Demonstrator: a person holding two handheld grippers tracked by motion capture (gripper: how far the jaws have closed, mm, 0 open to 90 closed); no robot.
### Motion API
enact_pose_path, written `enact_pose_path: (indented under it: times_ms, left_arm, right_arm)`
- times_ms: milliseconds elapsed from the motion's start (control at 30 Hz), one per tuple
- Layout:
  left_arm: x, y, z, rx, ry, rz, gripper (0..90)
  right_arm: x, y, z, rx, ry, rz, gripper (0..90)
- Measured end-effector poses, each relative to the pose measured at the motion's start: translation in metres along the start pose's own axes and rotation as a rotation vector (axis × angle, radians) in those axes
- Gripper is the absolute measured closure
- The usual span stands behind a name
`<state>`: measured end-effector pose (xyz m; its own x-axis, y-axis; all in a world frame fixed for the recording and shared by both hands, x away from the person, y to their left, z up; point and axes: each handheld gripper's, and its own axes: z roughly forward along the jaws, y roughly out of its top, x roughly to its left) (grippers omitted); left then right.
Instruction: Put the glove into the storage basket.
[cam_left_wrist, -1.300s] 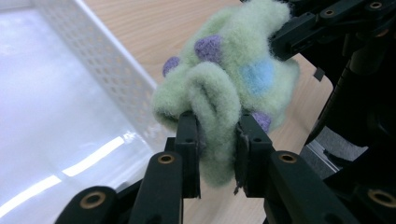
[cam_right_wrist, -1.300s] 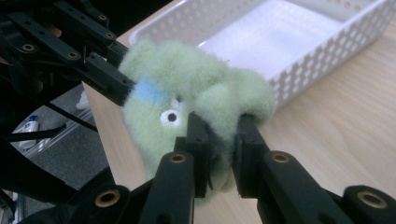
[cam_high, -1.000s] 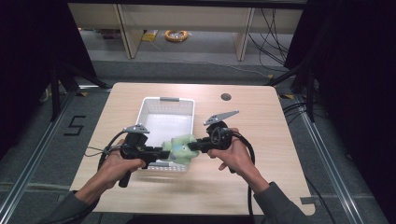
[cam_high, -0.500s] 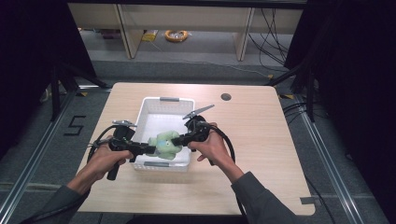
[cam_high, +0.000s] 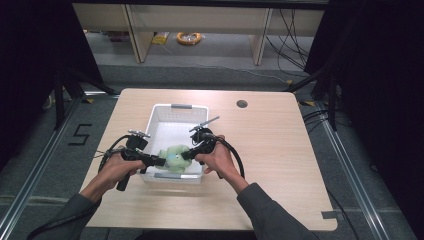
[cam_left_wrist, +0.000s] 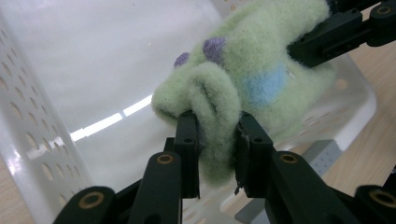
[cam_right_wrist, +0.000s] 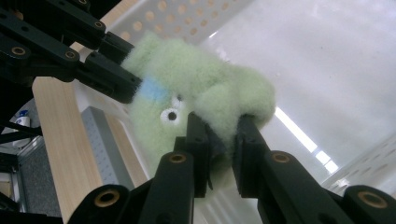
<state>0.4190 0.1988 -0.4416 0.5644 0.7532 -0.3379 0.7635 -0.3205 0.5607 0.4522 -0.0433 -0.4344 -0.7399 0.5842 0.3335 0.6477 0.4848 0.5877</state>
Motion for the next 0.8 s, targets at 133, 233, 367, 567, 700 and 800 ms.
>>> enact_pose_path:
  times_ms: [133, 233, 367, 567, 700, 800]
  left_arm:
    - [0.002, -0.001, 0.003, 0.022, 0.009, 0.003, 72.5]
    - [0.003, -0.001, 0.005, 0.035, 0.011, 0.014, 72.4]
    - [0.004, 0.001, 0.006, 0.070, 0.023, 0.038, 72.1]
    - [0.003, 0.002, 0.010, 0.103, 0.032, 0.047, 71.7]
    - [0.004, 0.002, 0.013, 0.123, 0.036, 0.059, 71.0]
    - [0.006, 0.002, 0.015, 0.136, 0.037, 0.057, 70.6]
  right_arm:
    - [-0.001, 0.000, 0.006, 0.020, -0.007, 0.002, 79.1]
    - [-0.002, -0.001, 0.010, 0.036, -0.001, 0.008, 78.9]
    - [-0.002, -0.001, 0.013, 0.057, -0.016, 0.018, 78.5]
    - [-0.004, -0.002, 0.017, 0.084, -0.026, 0.017, 77.8]
    - [-0.004, -0.002, 0.020, 0.098, -0.035, 0.001, 77.2]
    - [-0.002, -0.002, 0.022, 0.117, -0.047, 0.005, 75.9]
